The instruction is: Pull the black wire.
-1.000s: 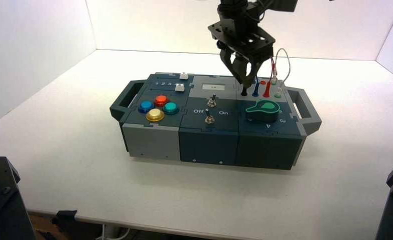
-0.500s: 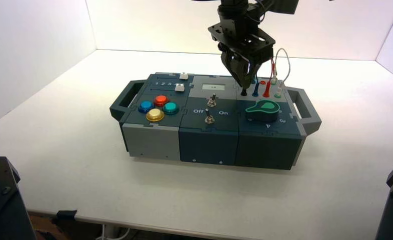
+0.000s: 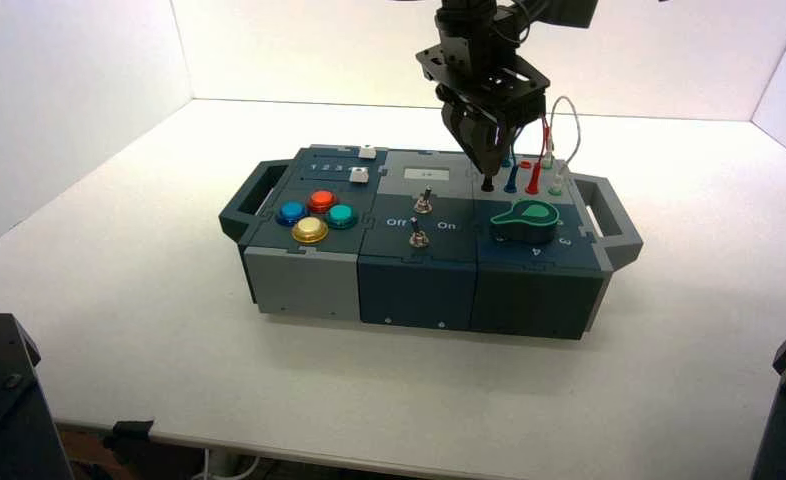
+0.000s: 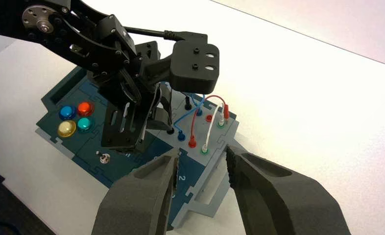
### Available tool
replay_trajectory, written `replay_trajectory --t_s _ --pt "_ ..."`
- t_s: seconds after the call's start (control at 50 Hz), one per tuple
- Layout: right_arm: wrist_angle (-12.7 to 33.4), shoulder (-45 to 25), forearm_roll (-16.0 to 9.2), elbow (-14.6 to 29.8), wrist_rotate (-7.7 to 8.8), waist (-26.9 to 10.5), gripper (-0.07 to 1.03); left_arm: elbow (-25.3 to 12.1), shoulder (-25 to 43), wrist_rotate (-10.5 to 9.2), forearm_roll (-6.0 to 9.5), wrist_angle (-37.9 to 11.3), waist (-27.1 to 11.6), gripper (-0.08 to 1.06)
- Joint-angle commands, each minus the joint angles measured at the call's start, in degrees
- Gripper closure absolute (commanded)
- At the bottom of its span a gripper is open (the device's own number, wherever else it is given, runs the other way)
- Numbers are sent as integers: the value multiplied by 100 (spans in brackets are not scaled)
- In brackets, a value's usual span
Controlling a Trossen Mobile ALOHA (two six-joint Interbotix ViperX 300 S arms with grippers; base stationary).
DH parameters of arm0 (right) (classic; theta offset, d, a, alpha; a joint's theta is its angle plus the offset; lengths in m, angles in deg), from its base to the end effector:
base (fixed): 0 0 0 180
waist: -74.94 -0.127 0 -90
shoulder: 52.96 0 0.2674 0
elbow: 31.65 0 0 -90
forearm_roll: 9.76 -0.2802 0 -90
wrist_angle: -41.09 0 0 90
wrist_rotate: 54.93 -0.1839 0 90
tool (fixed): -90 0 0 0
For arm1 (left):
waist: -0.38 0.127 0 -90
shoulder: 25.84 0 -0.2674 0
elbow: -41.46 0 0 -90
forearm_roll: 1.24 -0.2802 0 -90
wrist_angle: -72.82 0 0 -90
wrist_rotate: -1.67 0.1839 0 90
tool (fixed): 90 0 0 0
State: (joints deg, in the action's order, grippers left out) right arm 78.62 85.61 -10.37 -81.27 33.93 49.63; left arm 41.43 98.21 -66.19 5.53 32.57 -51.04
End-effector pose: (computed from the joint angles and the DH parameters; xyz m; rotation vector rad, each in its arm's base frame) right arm 0.2015 0.0966 0.1841 -0.1197 0.6686 0.4215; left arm 0.2586 -0.3467 0.0155 0.7728 1.1103 -1.0192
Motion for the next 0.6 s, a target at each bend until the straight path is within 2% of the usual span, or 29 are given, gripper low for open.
replay_trajectory --t_s 0.02,0.6 --pt "-44 -35 -9 114 -18 18 44 -158 -466 35 -35 26 44 98" --pt "-44 -35 -9 114 -26 18 44 -97 -589 9 -132 -105 88 98"
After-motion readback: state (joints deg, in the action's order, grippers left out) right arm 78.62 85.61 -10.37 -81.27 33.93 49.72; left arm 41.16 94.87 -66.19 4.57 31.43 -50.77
